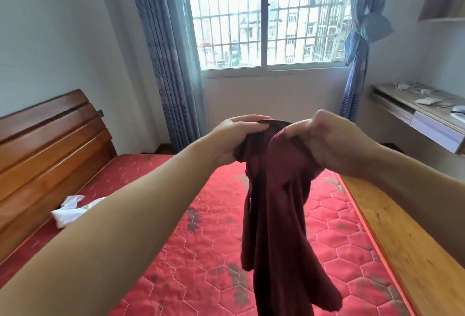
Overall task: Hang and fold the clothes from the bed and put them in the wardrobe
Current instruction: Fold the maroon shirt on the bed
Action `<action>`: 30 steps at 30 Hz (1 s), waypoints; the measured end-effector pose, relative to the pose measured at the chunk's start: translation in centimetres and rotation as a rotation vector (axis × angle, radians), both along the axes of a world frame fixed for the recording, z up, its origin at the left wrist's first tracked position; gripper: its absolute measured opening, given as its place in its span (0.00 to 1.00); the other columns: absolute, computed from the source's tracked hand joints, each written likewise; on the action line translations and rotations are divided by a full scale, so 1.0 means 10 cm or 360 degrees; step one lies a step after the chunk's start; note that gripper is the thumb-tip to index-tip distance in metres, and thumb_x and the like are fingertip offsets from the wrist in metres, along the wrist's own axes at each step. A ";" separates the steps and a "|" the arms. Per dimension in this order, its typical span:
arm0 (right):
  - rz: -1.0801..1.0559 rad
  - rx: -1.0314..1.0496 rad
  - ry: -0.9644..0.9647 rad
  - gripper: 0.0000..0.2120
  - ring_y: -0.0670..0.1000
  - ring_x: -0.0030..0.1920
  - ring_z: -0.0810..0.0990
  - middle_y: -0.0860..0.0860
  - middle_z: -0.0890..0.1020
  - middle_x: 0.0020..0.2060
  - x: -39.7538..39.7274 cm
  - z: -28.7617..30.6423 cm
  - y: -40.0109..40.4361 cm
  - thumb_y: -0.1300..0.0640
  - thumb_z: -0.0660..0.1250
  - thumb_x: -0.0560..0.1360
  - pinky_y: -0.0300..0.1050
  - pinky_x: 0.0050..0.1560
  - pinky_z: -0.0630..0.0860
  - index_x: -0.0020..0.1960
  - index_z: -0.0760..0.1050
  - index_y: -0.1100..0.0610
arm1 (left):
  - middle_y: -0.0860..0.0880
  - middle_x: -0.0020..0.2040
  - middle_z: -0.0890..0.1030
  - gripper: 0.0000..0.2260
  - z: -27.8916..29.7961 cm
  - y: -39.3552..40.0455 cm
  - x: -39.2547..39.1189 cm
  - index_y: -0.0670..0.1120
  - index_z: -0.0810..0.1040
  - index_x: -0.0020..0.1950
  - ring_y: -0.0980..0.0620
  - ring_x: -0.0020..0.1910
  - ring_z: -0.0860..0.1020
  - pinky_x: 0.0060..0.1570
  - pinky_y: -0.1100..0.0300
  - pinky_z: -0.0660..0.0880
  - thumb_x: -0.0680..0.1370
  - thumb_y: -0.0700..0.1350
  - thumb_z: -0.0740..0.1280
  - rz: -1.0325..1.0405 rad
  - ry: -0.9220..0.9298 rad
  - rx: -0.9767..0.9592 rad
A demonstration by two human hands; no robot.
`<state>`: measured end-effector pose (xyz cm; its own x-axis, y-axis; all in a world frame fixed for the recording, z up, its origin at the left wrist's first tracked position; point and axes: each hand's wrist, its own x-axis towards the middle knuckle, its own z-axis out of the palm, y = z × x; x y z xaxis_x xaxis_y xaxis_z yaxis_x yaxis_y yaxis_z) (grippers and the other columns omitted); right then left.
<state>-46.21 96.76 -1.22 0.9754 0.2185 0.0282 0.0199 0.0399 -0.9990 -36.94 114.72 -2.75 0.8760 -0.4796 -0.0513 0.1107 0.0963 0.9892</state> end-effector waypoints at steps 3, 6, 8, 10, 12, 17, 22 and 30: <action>-0.0095 -0.0110 -0.0059 0.21 0.63 0.45 0.71 0.68 0.77 0.45 0.03 -0.06 -0.09 0.60 0.63 0.56 0.52 0.44 0.70 0.46 0.83 0.63 | 0.40 0.54 0.84 0.11 -0.05 0.00 0.02 0.42 0.83 0.57 0.43 0.49 0.83 0.56 0.46 0.79 0.75 0.36 0.70 0.0011 0.0059 0.0210; -0.0215 -0.1002 -0.0507 0.07 0.54 0.38 0.74 0.64 0.81 0.40 -0.03 -0.03 -0.05 0.66 0.69 0.67 0.49 0.41 0.73 0.43 0.81 0.57 | 0.39 0.53 0.84 0.11 -0.06 -0.02 0.01 0.42 0.83 0.56 0.44 0.47 0.83 0.51 0.48 0.81 0.75 0.35 0.70 0.0018 0.0094 0.0217; -0.0332 -0.1250 -0.0692 0.09 0.47 0.34 0.74 0.53 0.81 0.38 -0.02 -0.06 -0.02 0.61 0.74 0.69 0.43 0.40 0.74 0.43 0.75 0.53 | 0.40 0.51 0.84 0.12 -0.05 -0.05 0.01 0.42 0.82 0.57 0.47 0.42 0.84 0.45 0.54 0.82 0.75 0.34 0.70 0.0004 0.0092 0.0141; -0.0421 -0.1262 -0.0716 0.16 0.43 0.39 0.77 0.45 0.81 0.42 -0.02 -0.10 0.01 0.57 0.76 0.67 0.37 0.40 0.74 0.50 0.73 0.48 | 0.39 0.54 0.83 0.16 -0.05 -0.07 -0.01 0.41 0.79 0.62 0.46 0.46 0.83 0.47 0.54 0.82 0.75 0.33 0.69 -0.0095 0.0076 0.0097; -0.0475 -0.1385 -0.0786 0.17 0.41 0.43 0.79 0.42 0.81 0.43 -0.02 -0.13 0.01 0.55 0.76 0.67 0.36 0.44 0.75 0.53 0.76 0.44 | 0.39 0.56 0.82 0.18 -0.06 -0.08 -0.03 0.40 0.76 0.66 0.44 0.49 0.82 0.48 0.54 0.81 0.76 0.32 0.66 -0.0214 0.0069 0.0083; -0.0497 -0.1768 -0.1029 0.02 0.44 0.37 0.79 0.43 0.82 0.34 -0.07 -0.09 -0.06 0.53 0.73 0.71 0.41 0.45 0.75 0.41 0.81 0.48 | 0.44 0.51 0.84 0.14 -0.08 -0.04 -0.04 0.44 0.78 0.63 0.50 0.43 0.83 0.43 0.58 0.81 0.79 0.34 0.63 -0.0278 0.0090 0.0075; -0.0141 -0.1417 -0.0873 0.03 0.55 0.37 0.75 0.55 0.80 0.37 -0.10 -0.02 -0.05 0.54 0.69 0.76 0.46 0.41 0.72 0.43 0.77 0.51 | 0.49 0.44 0.84 0.12 -0.06 -0.02 -0.09 0.43 0.80 0.62 0.54 0.39 0.82 0.36 0.64 0.77 0.82 0.38 0.61 -0.0429 0.0028 0.0199; -0.0516 -0.1367 -0.1041 0.02 0.48 0.43 0.78 0.50 0.81 0.41 0.01 -0.11 -0.11 0.56 0.70 0.75 0.40 0.48 0.73 0.44 0.78 0.52 | 0.48 0.47 0.83 0.13 0.11 -0.05 -0.19 0.45 0.77 0.66 0.52 0.41 0.81 0.38 0.62 0.77 0.82 0.39 0.61 -0.0525 -0.0214 0.0437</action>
<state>-46.14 95.63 -2.35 0.8426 0.1505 0.5171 0.4341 -0.7580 -0.4867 -38.80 114.22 -1.64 0.6859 -0.7190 -0.1118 -0.0399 -0.1906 0.9809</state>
